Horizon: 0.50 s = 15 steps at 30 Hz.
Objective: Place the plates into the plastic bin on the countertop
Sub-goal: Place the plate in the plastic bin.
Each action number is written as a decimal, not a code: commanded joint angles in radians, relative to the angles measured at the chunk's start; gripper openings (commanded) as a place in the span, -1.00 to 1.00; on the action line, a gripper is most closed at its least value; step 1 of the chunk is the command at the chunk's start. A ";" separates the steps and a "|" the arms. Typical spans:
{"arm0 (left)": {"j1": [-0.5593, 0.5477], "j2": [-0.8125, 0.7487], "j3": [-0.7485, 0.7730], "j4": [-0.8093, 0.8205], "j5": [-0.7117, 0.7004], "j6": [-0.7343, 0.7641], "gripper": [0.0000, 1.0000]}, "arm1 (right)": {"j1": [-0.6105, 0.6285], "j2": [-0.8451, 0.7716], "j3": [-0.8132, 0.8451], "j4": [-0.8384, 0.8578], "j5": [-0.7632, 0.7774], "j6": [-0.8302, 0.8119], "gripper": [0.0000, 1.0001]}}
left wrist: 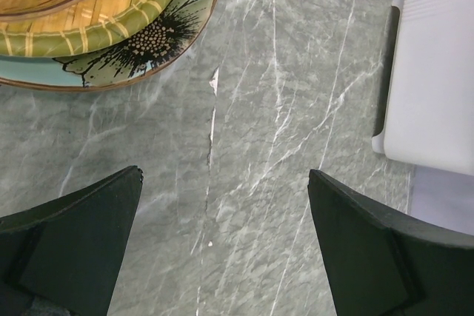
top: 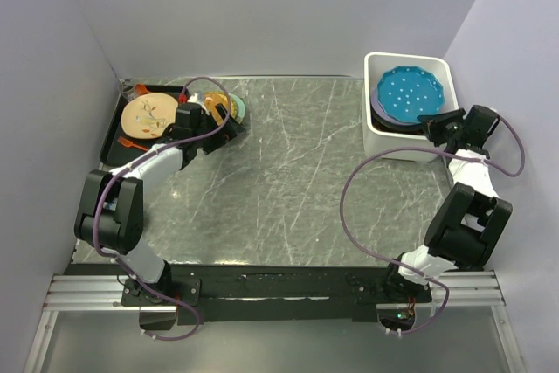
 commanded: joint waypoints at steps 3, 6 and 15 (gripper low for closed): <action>-0.008 0.006 0.042 0.020 0.011 0.015 0.99 | 0.007 -0.104 0.149 0.139 -0.061 0.047 -0.94; -0.008 0.005 0.042 0.018 0.011 0.018 0.99 | 0.014 -0.085 0.180 0.139 -0.049 0.051 -0.94; -0.008 0.003 0.032 0.021 0.013 0.016 0.99 | 0.045 -0.006 0.240 0.162 -0.017 0.062 -0.94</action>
